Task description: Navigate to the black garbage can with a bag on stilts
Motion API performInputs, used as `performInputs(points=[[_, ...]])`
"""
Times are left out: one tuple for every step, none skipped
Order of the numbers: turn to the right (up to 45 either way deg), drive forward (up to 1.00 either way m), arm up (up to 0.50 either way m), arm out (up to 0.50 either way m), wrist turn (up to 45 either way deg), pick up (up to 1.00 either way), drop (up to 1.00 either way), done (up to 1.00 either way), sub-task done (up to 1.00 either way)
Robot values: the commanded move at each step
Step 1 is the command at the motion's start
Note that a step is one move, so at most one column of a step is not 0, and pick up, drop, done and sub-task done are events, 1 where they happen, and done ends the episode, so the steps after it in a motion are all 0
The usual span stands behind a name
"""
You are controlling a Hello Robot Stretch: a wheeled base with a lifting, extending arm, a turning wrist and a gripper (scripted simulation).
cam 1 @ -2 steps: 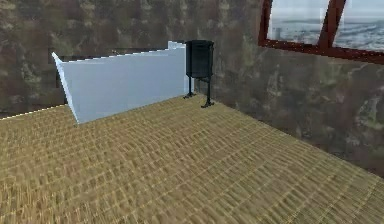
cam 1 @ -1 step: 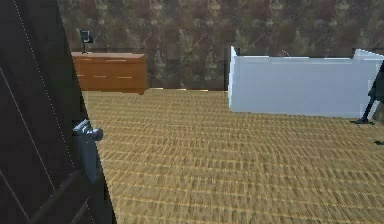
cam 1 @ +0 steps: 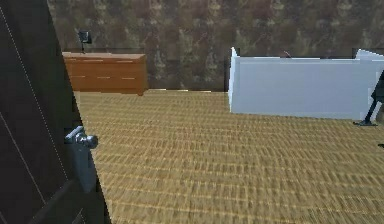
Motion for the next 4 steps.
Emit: performInputs(points=[[45.0, 0.0, 0.0, 0.0, 0.0, 0.0, 0.0, 0.0, 0.0], [6.0, 0.0, 0.0, 0.0, 0.0, 0.0, 0.0, 0.0, 0.0], [0.0, 1.0, 0.0, 0.0, 0.0, 0.0, 0.0, 0.0, 0.0], [0.0, 1.0, 0.0, 0.0, 0.0, 0.0, 0.0, 0.0, 0.0]])
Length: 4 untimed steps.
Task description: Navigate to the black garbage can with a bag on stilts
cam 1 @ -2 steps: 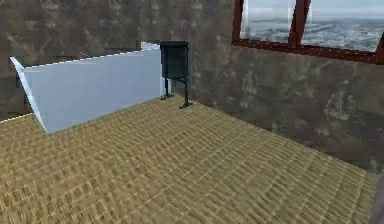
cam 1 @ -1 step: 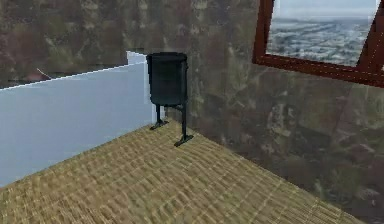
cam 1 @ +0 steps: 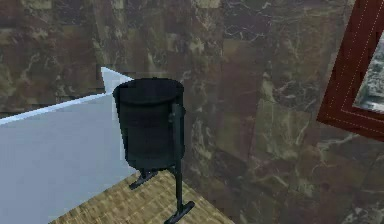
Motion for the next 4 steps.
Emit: performInputs(points=[[-12.0, 0.0, 0.0, 0.0, 0.0, 0.0, 0.0, 0.0, 0.0], [-3.0, 0.0, 0.0, 0.0, 0.0, 0.0, 0.0, 0.0, 0.0], [0.0, 0.15, 0.0, 0.0, 0.0, 0.0, 0.0, 0.0, 0.0], [0.0, 0.0, 0.0, 0.0, 0.0, 0.0, 0.0, 1.0, 0.0]])
